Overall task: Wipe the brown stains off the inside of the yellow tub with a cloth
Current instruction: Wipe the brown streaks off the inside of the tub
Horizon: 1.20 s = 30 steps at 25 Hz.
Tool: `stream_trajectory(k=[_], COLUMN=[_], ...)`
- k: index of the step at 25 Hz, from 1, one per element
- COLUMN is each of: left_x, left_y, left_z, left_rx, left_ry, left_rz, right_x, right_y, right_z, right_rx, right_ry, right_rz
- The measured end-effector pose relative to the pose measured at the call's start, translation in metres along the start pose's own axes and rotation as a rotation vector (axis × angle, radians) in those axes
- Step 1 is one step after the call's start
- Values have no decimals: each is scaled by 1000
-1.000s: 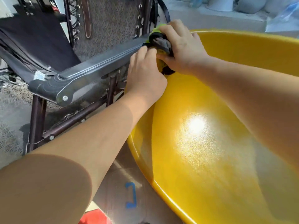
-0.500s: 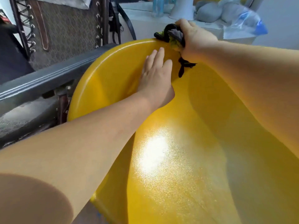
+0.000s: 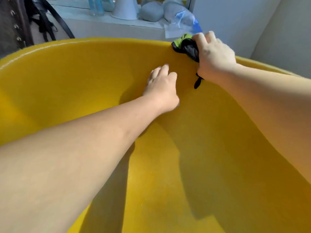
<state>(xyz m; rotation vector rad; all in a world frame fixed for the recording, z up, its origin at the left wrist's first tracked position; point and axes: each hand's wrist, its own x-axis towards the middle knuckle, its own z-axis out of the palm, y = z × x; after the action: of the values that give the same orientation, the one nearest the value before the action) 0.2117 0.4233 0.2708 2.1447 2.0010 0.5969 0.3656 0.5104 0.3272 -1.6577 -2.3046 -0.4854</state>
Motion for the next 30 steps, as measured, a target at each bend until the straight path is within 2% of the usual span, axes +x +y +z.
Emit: stream_trajectory(k=[7,12,15,18,20,23,25,28,30], left_x=[-28,-81,-121,-150,-165,-182,-192,-210,-225], left_y=[101,162,179,180,176,161,141,110,100], left_z=[41,58,67,75,78,80,79,78,88], left_rx=[-94,-125,-148,-151,-136,-112,-97,-78,-122], left_ry=[-128,-191,-256,-334,-366,-394,-388,-410,-489], left_rz=[125,221,270,285,276,262,192,106,144], right_x=[-99,-191,-253,-317,-354,-400,-402,-371,-354], right_y=[136,177,172,147,113,33,1,-1,16], right_z=[-17,-41,-68,-92,-86,-42,-4,14,4], right_rx=[-215,-458,-615,-646,-528,-137,-37,116,283], right_ry=[-65,-107,-236,-489,-664,-846,-861,-811,-927], right_rz=[229,208,143,95,116,215,227,270,303])
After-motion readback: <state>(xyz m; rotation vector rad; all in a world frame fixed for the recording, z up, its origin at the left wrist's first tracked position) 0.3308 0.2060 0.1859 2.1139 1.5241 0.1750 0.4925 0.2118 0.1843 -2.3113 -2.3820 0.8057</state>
